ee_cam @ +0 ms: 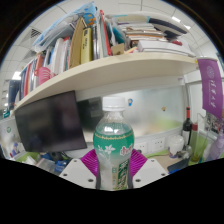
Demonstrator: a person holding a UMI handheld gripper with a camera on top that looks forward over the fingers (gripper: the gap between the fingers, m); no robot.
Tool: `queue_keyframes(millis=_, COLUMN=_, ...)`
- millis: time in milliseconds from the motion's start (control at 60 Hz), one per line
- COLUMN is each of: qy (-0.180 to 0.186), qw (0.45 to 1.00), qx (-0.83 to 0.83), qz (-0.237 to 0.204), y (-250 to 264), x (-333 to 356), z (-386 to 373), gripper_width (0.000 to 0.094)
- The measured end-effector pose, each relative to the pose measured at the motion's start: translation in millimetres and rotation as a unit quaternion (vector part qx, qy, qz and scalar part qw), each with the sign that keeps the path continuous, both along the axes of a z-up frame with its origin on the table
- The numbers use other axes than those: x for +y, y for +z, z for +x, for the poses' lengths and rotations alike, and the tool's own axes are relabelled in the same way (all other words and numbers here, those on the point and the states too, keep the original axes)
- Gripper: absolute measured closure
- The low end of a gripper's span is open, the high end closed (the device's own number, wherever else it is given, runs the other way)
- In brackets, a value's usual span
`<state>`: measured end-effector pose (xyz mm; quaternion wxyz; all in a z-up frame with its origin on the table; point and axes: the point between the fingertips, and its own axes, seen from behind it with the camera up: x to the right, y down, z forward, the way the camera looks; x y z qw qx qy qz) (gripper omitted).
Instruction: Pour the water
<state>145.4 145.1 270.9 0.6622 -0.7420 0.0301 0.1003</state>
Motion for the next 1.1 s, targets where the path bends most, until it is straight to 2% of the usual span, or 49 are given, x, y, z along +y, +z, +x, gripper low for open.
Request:
queue_keyframes(millis=50, qy=-0.015, qw=1.0, qx=-0.018, qz=-0.002, y=-18, x=1, z=25, gripper_width=0.0573)
queue_keyframes(millis=150, qy=-0.031, qw=0.997, qx=-0.057, qz=-0.035, y=-63, x=6, z=69, gripper_width=0.0573)
queue_keyframes(millis=283, qy=-0.023, qw=0.995, qx=-0.069, qz=-0.064, y=-129, x=17, z=92, gripper_width=0.0573)
queue_keyframes(millis=483, qy=-0.011, qw=0.994, qx=-0.077, qz=-0.071, y=-178, x=26, z=92, gripper_width=0.0573)
queue_keyframes(millis=500, qy=-0.009, qw=0.995, qx=-0.079, qz=-0.068, y=-181, x=26, z=89, gripper_width=0.0599)
queue_keyframes(millis=517, qy=-0.008, qw=0.995, qx=-0.08, qz=-0.054, y=-176, x=27, z=88, gripper_width=0.056)
queue_keyframes(millis=583, qy=-0.011, qw=0.995, qx=-0.091, qz=-0.042, y=-177, x=28, z=89, gripper_width=0.0551)
queue_keyframes(millis=650, qy=-0.015, qw=0.995, qx=-0.092, qz=-0.035, y=-176, x=27, z=88, gripper_width=0.0526)
queue_keyframes(millis=783, qy=-0.018, qw=0.995, qx=-0.093, qz=-0.031, y=-175, x=24, z=88, gripper_width=0.0414)
queue_keyframes(millis=817, qy=-0.02, qw=0.995, qx=-0.093, qz=-0.039, y=-177, x=22, z=90, gripper_width=0.0334)
queue_keyframes(millis=833, qy=-0.023, qw=0.995, qx=-0.092, qz=-0.043, y=-178, x=20, z=91, gripper_width=0.0253)
queue_keyframes(millis=850, qy=-0.027, qw=0.995, qx=-0.09, qz=-0.046, y=-178, x=19, z=93, gripper_width=0.0238)
queue_keyframes(millis=867, qy=-0.03, qw=0.994, qx=-0.089, qz=-0.048, y=-178, x=16, z=93, gripper_width=0.016)
queue_keyframes(millis=883, qy=-0.031, qw=0.994, qx=-0.089, qz=-0.05, y=-178, x=13, z=93, gripper_width=0.0144)
queue_keyframes(millis=900, qy=-0.032, qw=0.994, qx=-0.09, qz=-0.052, y=-177, x=10, z=93, gripper_width=0.0065)
queue_keyframes(millis=950, qy=-0.038, qw=0.993, qx=-0.097, qz=-0.061, y=-180, x=-3, z=95, gripper_width=0.0093)
queue_keyframes(millis=1100, qy=-0.076, qw=0.984, qx=-0.124, qz=-0.099, y=-175, x=-84, z=100, gripper_width=0.008)
